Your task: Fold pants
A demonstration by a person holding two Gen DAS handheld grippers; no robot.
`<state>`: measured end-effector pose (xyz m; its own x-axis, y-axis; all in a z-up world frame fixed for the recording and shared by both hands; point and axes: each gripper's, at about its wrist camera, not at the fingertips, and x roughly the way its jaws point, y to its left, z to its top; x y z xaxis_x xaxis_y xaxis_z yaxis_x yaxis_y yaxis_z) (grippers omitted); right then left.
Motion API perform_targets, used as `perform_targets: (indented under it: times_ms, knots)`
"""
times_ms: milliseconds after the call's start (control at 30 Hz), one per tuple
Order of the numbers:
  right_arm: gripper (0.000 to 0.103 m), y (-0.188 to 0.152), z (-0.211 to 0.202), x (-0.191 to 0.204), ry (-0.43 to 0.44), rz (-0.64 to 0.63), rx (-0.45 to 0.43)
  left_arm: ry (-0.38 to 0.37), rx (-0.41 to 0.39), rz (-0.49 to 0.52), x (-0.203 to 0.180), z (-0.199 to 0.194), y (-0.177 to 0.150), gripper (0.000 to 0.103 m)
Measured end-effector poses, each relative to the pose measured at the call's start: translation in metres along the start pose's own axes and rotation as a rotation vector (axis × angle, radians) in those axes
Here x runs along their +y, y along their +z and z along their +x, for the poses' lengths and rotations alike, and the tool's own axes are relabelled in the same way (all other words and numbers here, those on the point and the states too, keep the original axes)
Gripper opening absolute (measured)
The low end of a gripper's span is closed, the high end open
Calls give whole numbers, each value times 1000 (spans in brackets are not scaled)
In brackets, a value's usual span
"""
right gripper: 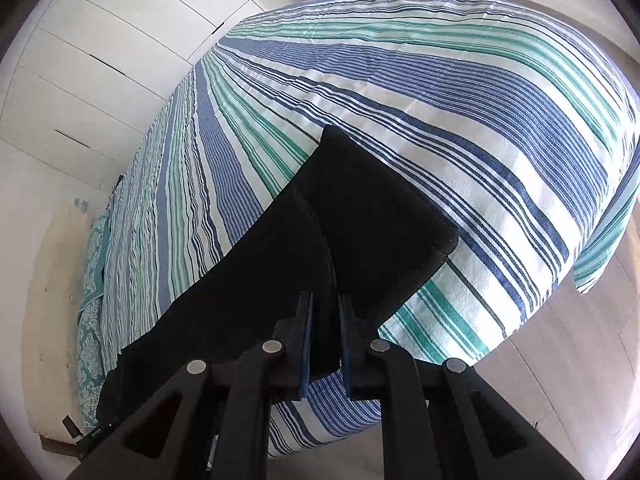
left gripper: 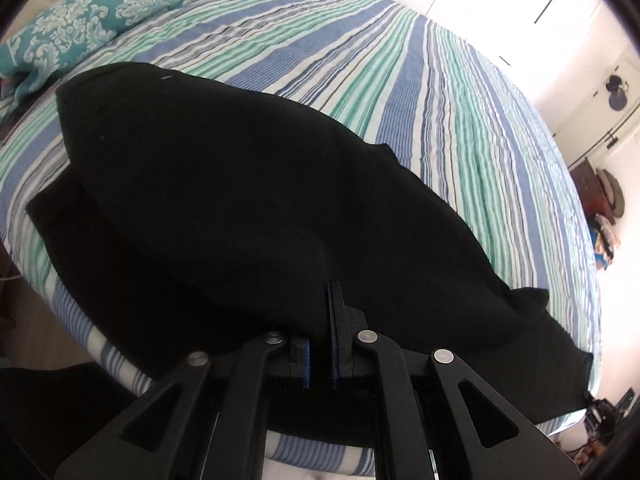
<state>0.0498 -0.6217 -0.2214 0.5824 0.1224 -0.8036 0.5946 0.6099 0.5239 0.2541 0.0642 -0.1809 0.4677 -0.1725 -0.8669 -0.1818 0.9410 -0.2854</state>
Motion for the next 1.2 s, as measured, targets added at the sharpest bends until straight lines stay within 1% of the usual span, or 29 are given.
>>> perform_targets:
  times_ms: [33, 100, 167, 233, 267, 300, 333, 367, 433, 467, 533, 600, 700, 767, 800, 867, 900, 967, 1033, 1100, 1133, 1167, 1200]
  knots:
    - [12, 3, -1, 4, -14, -23, 2, -7, 0, -11, -2, -3, 4, 6]
    - [12, 16, -4, 14, -23, -73, -6, -40, -27, -22, -8, -15, 7, 5]
    - [12, 32, -15, 31, -13, -137, -48, -61, -77, 5, -17, -30, 9, 6]
    - [12, 43, -35, 50, 8, -212, -117, -50, -112, 42, -23, -40, 0, 5]
    - [12, 46, -44, 56, 15, -242, -152, -32, -109, 57, -23, -38, -9, 5]
    - [12, 47, -48, 58, 11, -264, -176, -12, -86, 73, -22, -30, -16, 5]
    - [12, 46, -48, 57, -10, -278, -183, 11, -43, 88, -20, -18, -26, 5]
    - [12, 43, -42, 50, -44, -283, -173, 27, 3, 88, -13, -8, -36, 6]
    - [12, 36, -19, 24, -117, -243, -106, 44, 61, 80, -5, 7, -51, 6]
    - [4, 32, -9, 12, -154, -223, -76, 47, 65, 84, -4, 9, -55, 6]
    - [4, 25, -2, -5, -179, -200, -63, 53, 50, 110, -9, 5, -57, 6]
    - [4, 23, -4, -13, -162, -170, -68, 54, 45, 130, -14, 1, -56, 6]
    - [5, 27, -14, -4, -140, -223, -76, 46, 55, 117, -12, 3, -53, 6]
    - [8, 33, -16, 1, -109, -250, -45, 49, 54, 119, -13, 5, -54, 6]
    - [15, 38, -15, 2, -101, -262, -26, 54, 52, 126, -14, 5, -54, 6]
    - [22, 46, -7, 10, -82, -313, 39, 57, 51, 129, -15, 5, -55, 6]
    - [22, 47, -1, 16, -89, -359, 73, 54, 51, 126, -14, 5, -54, 6]
    - [22, 48, 12, 29, -154, -465, 131, 46, 51, 118, -13, 3, -55, 6]
    - [22, 49, 22, 35, -189, -516, 173, 44, 52, 117, -9, 8, -60, 6]
    - [23, 51, 29, 36, -214, -538, 186, 46, 52, 120, -7, 8, -62, 6]
    - [23, 53, 32, 37, -243, -546, 188, 46, 52, 121, -7, 8, -63, 6]
    - [23, 54, 33, 38, -250, -554, 181, 46, 52, 122, -7, 9, -63, 6]
    - [28, 55, 32, 40, -232, -557, 178, 46, 54, 122, -7, 10, -63, 6]
